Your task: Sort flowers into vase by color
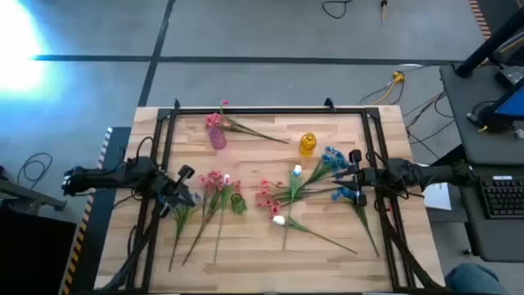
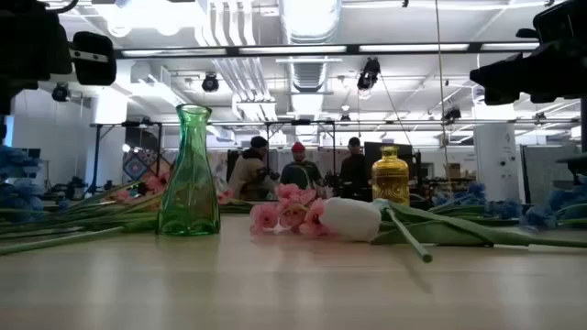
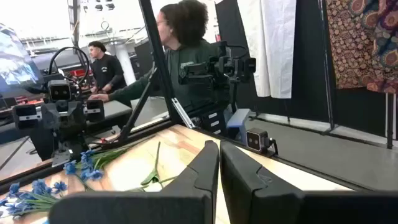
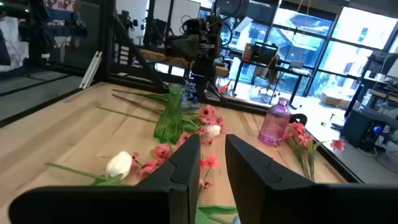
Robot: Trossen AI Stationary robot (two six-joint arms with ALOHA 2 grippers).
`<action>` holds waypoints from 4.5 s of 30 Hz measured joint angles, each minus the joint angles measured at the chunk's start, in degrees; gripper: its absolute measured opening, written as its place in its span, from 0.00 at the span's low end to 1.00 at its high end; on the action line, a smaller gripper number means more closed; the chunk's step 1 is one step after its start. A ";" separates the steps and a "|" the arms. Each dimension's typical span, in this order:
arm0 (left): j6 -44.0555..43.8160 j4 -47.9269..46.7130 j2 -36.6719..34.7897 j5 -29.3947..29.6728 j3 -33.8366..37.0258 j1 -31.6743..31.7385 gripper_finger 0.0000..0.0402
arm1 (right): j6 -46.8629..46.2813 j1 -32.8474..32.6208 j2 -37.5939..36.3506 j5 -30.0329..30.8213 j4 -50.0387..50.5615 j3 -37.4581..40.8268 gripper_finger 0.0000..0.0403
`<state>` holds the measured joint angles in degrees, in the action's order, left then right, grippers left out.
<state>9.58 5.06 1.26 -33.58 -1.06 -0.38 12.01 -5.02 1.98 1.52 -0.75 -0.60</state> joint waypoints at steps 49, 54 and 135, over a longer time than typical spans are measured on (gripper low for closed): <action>0.00 0.01 0.00 -0.02 0.00 0.00 0.00 | 0.00 0.00 0.00 -0.02 0.00 0.00 0.21; 0.00 0.02 0.00 0.00 0.00 0.00 0.00 | 0.00 0.01 0.00 -0.01 0.00 0.01 0.19; -81.65 -48.95 38.73 32.26 -37.15 -11.04 0.00 | -30.97 0.02 11.92 4.50 -3.77 -10.60 0.13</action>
<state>-72.07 -43.89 39.99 -1.32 -38.21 -11.43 -18.96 -4.99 13.90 6.02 -4.52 -11.19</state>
